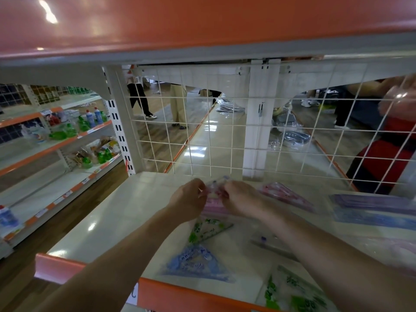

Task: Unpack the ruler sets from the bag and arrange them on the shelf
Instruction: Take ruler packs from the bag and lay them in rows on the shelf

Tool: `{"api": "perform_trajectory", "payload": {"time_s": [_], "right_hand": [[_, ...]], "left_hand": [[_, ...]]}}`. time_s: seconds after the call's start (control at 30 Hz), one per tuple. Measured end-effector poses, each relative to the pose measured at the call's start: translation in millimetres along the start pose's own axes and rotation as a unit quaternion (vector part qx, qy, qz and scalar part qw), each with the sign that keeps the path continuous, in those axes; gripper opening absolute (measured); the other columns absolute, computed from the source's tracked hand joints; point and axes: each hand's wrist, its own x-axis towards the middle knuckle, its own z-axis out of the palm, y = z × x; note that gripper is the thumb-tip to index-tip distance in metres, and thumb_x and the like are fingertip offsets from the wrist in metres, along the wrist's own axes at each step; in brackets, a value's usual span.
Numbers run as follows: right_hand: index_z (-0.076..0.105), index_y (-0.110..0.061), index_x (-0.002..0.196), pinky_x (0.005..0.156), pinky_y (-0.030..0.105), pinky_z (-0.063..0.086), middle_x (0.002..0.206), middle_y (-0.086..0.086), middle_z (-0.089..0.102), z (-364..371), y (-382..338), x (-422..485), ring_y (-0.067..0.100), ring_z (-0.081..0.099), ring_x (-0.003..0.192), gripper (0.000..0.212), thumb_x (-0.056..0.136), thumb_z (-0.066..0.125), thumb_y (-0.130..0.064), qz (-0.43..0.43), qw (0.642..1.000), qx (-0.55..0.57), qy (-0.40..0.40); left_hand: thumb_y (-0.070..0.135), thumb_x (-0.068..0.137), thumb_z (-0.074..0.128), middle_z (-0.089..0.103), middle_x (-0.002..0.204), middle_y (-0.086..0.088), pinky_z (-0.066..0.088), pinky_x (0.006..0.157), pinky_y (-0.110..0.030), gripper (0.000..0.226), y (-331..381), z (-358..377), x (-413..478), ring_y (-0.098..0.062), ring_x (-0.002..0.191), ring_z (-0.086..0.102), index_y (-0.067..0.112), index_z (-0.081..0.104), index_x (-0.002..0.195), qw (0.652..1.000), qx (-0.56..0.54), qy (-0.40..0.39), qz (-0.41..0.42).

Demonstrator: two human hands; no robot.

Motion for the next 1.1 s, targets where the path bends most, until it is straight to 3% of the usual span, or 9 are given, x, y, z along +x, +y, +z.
{"api": "perform_trajectory", "payload": {"time_s": [0.13,0.3,0.43,0.6,0.7,0.77,0.87,0.97,1.1], "right_hand": [[0.065,-0.007,0.096,0.061,0.027,0.040,0.086,0.010,0.063,-17,4,2,0.018,0.057,0.073,0.025,0.096,0.053,-0.029,0.038,0.992,0.122,-0.007],[0.053,-0.019,0.065,0.051,0.021,0.034,0.064,-0.003,0.050,-19,4,4,0.009,0.048,0.058,0.025,0.086,0.063,-0.010,0.095,0.985,0.134,-0.057],[0.044,-0.021,0.057,0.050,0.022,0.035,0.058,-0.006,0.040,-17,2,4,0.009,0.042,0.049,0.037,0.086,0.064,-0.010,0.110,0.984,0.117,-0.077],[0.039,-0.022,0.057,0.050,0.021,0.030,0.062,-0.009,0.026,-19,-4,4,0.007,0.033,0.053,0.038,0.089,0.058,-0.013,0.109,0.987,0.072,-0.095],[0.044,-0.021,0.062,0.046,0.022,0.032,0.064,-0.006,0.035,-14,-7,6,0.009,0.039,0.053,0.032,0.092,0.051,-0.013,0.119,0.988,0.038,-0.094],[0.064,-0.013,0.090,0.045,0.021,0.034,0.080,0.000,0.054,-13,-9,4,0.013,0.049,0.060,0.016,0.092,0.049,-0.013,0.122,0.988,0.019,-0.094],[0.061,-0.002,0.115,0.046,0.020,0.032,0.081,0.004,0.054,-16,-8,1,0.017,0.052,0.069,0.028,0.093,0.049,-0.015,0.128,0.987,0.008,-0.093],[0.058,-0.013,0.088,0.047,0.017,0.030,0.070,-0.002,0.042,-24,-8,0,0.009,0.040,0.057,0.016,0.095,0.045,-0.019,0.124,0.986,-0.008,-0.111],[0.040,-0.028,0.062,0.052,0.019,0.030,0.072,-0.006,0.036,-32,-11,-7,0.017,0.047,0.078,0.033,0.092,0.053,-0.031,0.105,0.982,-0.040,-0.152]], "left_hand": [[0.025,0.091,0.061,0.065,0.096,-0.005,0.051,0.078,-0.030,0.019,0,-12,10,-0.020,0.088,0.062,0.010,0.061,0.102,0.996,-0.084,-0.005,-0.006],[0.020,0.086,0.065,0.066,0.094,-0.010,0.047,0.063,-0.024,0.016,1,-15,21,-0.017,0.073,0.057,0.007,0.070,0.095,0.995,-0.075,-0.061,-0.023],[0.017,0.088,0.063,0.066,0.101,-0.017,0.048,0.067,-0.026,0.021,1,-14,23,-0.020,0.079,0.058,0.002,0.068,0.101,0.992,-0.050,-0.109,-0.043],[0.024,0.089,0.064,0.068,0.099,-0.018,0.039,0.050,-0.018,0.026,2,-16,27,-0.016,0.066,0.054,0.001,0.069,0.100,0.989,-0.020,-0.136,-0.054],[0.025,0.088,0.065,0.069,0.100,-0.018,0.044,0.059,-0.021,0.030,3,-13,30,-0.019,0.073,0.058,-0.001,0.069,0.102,0.990,0.010,-0.135,-0.049],[0.032,0.087,0.066,0.069,0.098,-0.018,0.048,0.065,-0.027,0.037,6,-11,30,-0.022,0.076,0.059,-0.001,0.069,0.102,0.989,0.038,-0.132,-0.045],[0.037,0.086,0.064,0.070,0.099,-0.016,0.053,0.079,-0.034,0.040,7,-10,30,-0.026,0.086,0.065,0.000,0.070,0.102,0.988,0.069,-0.133,-0.032],[0.024,0.089,0.058,0.067,0.110,-0.012,0.053,0.084,-0.034,0.030,3,-17,28,-0.026,0.097,0.065,0.002,0.068,0.108,0.986,0.089,-0.139,-0.025],[0.023,0.086,0.066,0.053,0.129,-0.006,0.051,0.092,-0.034,0.050,0,-28,20,-0.021,0.110,0.057,0.011,0.052,0.132,0.975,0.116,-0.188,-0.006]]}}
